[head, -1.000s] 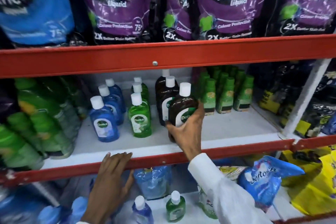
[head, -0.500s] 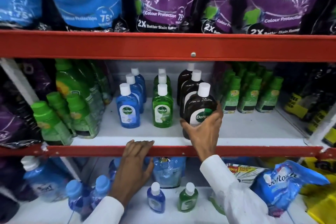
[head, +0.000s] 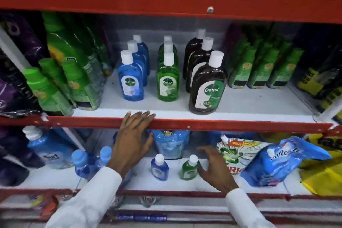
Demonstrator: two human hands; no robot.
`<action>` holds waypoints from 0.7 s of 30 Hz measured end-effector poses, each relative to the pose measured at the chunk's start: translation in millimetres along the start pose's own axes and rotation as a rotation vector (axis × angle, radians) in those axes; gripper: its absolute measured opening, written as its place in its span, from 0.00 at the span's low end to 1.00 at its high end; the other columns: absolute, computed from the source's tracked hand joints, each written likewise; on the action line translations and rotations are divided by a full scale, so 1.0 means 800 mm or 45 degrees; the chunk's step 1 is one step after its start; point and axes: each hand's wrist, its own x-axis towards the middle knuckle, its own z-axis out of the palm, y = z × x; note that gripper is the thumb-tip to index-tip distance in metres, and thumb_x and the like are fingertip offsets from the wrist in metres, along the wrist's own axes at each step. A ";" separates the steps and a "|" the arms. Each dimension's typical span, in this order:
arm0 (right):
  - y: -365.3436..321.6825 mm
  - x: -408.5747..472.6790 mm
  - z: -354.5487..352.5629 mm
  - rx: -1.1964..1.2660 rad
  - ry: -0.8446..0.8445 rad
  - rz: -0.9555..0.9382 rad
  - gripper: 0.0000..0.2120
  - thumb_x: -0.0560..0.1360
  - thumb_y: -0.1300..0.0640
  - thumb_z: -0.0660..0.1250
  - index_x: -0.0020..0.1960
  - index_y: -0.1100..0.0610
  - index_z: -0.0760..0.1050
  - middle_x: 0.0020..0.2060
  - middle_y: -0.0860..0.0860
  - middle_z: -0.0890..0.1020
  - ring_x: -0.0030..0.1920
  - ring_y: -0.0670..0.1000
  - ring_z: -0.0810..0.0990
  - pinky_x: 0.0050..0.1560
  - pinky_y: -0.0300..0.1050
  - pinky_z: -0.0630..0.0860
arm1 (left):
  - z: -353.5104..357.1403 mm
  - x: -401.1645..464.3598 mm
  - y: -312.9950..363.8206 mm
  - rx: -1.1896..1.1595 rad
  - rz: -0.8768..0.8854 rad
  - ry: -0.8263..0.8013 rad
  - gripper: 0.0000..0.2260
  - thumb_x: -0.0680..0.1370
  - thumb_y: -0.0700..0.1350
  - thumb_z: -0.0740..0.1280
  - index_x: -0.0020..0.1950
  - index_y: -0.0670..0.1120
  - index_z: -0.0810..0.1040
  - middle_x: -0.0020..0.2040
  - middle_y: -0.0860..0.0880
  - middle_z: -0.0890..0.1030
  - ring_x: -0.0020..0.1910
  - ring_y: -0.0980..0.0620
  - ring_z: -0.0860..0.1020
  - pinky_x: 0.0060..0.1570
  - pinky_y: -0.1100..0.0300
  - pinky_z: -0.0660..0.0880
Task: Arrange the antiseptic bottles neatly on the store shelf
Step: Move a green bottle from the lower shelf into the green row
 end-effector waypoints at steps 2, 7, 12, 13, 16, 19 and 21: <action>0.013 0.005 0.015 -0.062 -0.304 0.094 0.29 0.66 0.60 0.74 0.67 0.54 0.73 0.63 0.53 0.78 0.64 0.53 0.76 0.66 0.45 0.71 | 0.001 -0.001 0.000 -0.038 -0.001 0.008 0.26 0.74 0.51 0.65 0.72 0.55 0.68 0.71 0.52 0.75 0.70 0.51 0.70 0.78 0.51 0.54; 0.018 0.025 0.030 -0.074 -0.399 0.112 0.16 0.65 0.60 0.77 0.52 0.55 0.81 0.50 0.52 0.86 0.52 0.54 0.83 0.54 0.48 0.78 | -0.002 -0.002 0.000 -0.048 0.004 -0.021 0.27 0.74 0.49 0.66 0.73 0.55 0.67 0.71 0.52 0.75 0.70 0.51 0.69 0.78 0.56 0.50; -0.013 0.017 0.003 -0.086 -0.217 0.006 0.19 0.65 0.50 0.77 0.55 0.47 0.80 0.47 0.46 0.87 0.46 0.50 0.84 0.43 0.40 0.75 | -0.005 -0.007 -0.001 -0.046 -0.003 -0.068 0.28 0.75 0.50 0.65 0.74 0.57 0.63 0.72 0.53 0.73 0.72 0.52 0.67 0.79 0.54 0.51; -0.030 0.016 -0.011 -0.102 -0.146 -0.025 0.20 0.65 0.46 0.76 0.56 0.46 0.79 0.46 0.46 0.87 0.44 0.49 0.84 0.42 0.42 0.77 | -0.005 -0.008 -0.001 -0.050 -0.003 -0.070 0.28 0.75 0.50 0.65 0.75 0.57 0.63 0.72 0.54 0.72 0.73 0.53 0.67 0.79 0.54 0.51; -0.099 0.016 -0.071 0.008 0.093 -0.178 0.23 0.63 0.39 0.75 0.56 0.44 0.78 0.42 0.38 0.85 0.42 0.38 0.82 0.41 0.36 0.79 | -0.004 -0.006 0.001 -0.074 -0.006 -0.058 0.28 0.75 0.49 0.66 0.75 0.57 0.63 0.73 0.54 0.71 0.74 0.53 0.65 0.79 0.52 0.51; -0.175 0.021 -0.131 0.160 0.270 -0.303 0.25 0.63 0.38 0.75 0.57 0.45 0.79 0.41 0.33 0.82 0.43 0.36 0.82 0.40 0.28 0.77 | -0.007 -0.005 -0.002 -0.075 0.012 -0.065 0.28 0.76 0.48 0.67 0.75 0.55 0.65 0.74 0.54 0.71 0.76 0.54 0.64 0.79 0.50 0.52; -0.212 0.038 -0.157 0.154 0.317 -0.342 0.23 0.64 0.41 0.78 0.56 0.47 0.79 0.42 0.35 0.82 0.44 0.38 0.83 0.42 0.30 0.78 | -0.011 -0.005 -0.003 -0.043 0.039 -0.087 0.28 0.76 0.47 0.67 0.75 0.54 0.64 0.75 0.52 0.70 0.76 0.53 0.63 0.79 0.49 0.52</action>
